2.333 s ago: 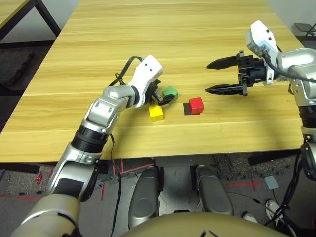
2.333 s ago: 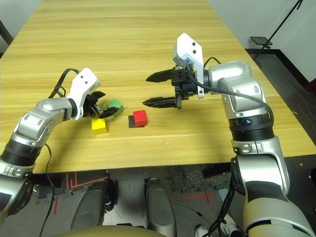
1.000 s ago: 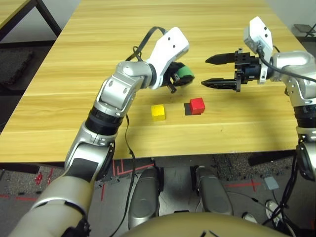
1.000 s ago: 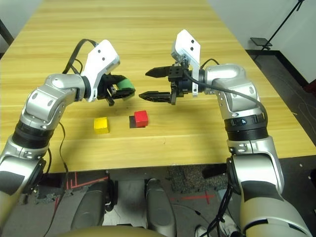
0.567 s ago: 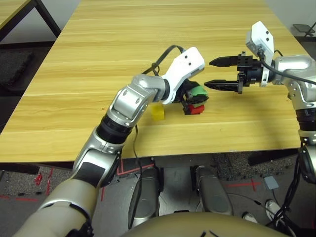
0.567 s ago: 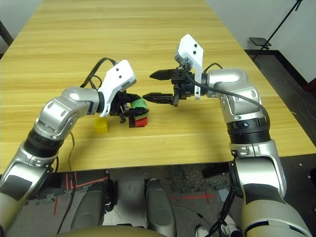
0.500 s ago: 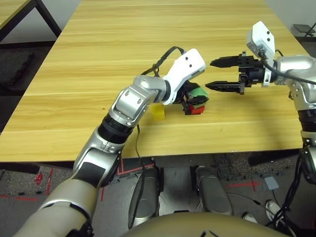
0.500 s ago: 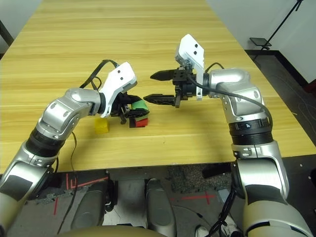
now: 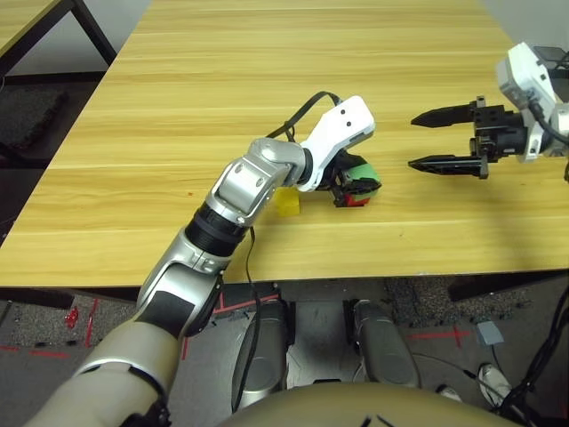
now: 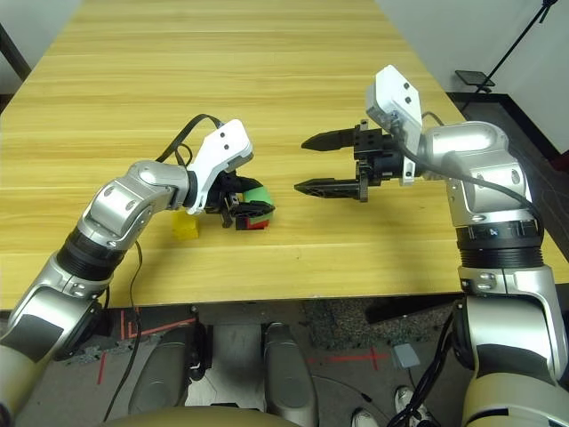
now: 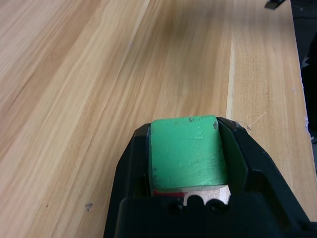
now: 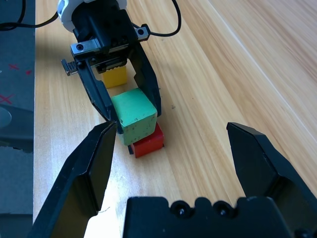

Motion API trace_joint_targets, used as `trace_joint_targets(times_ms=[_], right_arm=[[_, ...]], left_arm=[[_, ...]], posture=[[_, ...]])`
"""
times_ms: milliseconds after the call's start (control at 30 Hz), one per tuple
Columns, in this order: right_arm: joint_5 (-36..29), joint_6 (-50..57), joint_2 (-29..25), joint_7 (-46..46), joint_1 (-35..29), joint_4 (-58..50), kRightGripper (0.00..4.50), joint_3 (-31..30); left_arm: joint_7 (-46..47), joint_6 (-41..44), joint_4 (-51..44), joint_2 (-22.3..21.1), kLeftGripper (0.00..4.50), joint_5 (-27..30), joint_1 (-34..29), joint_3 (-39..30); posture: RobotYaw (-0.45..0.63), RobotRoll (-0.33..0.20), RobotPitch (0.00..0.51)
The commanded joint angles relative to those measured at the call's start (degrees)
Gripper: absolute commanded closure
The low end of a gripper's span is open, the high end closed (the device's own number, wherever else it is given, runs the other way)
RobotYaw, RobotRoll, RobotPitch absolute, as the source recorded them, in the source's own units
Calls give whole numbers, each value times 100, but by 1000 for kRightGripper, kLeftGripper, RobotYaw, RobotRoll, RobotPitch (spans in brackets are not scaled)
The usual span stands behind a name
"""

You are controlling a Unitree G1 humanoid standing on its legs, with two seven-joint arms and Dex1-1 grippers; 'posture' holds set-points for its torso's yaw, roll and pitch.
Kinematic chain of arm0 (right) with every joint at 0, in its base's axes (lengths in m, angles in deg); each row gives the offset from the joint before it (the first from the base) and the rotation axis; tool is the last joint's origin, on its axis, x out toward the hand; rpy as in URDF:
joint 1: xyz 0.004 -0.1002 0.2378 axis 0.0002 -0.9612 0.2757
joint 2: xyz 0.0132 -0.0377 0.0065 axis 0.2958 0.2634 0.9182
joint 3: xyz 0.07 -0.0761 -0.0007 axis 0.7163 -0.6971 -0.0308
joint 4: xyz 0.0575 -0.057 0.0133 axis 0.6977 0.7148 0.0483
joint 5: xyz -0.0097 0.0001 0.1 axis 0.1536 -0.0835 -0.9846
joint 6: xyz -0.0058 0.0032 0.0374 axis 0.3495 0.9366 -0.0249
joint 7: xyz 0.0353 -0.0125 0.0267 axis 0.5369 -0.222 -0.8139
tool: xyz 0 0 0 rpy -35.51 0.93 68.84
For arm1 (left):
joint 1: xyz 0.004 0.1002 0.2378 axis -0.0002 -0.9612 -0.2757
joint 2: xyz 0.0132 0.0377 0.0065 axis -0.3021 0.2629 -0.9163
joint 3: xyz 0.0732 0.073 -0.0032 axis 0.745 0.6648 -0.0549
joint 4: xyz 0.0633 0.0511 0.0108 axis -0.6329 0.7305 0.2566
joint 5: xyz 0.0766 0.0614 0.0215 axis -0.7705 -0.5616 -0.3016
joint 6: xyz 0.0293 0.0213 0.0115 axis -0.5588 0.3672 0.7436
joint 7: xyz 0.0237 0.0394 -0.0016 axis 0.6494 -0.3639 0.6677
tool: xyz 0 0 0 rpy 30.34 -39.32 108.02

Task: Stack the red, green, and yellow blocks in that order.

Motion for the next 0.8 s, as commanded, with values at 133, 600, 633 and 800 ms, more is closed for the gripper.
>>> trace_joint_targets(times_ms=[133, 600, 633, 800], right_arm=[[-60, -30, -33, 41, -101, -42, 0, 106], [-158, 176, 26, 272, -137, -285, 0, 133], [-159, 173, 30, 278, -119, -273, 0, 123], [-169, 167, 60, 298, -22, -214, 0, 76]], left_arm=[[-146, -295, 384, 98, 2439, -99, 195, 125], [-451, -877, 911, 17, 2439, -434, 288, 189], [-459, -882, 903, 6, 2439, -448, 262, 192], [-473, -869, 862, -19, 2439, -488, 164, 184]], posture=[[120, -46, 137], [108, -54, 145], [111, -55, 147], [118, -59, 149]])
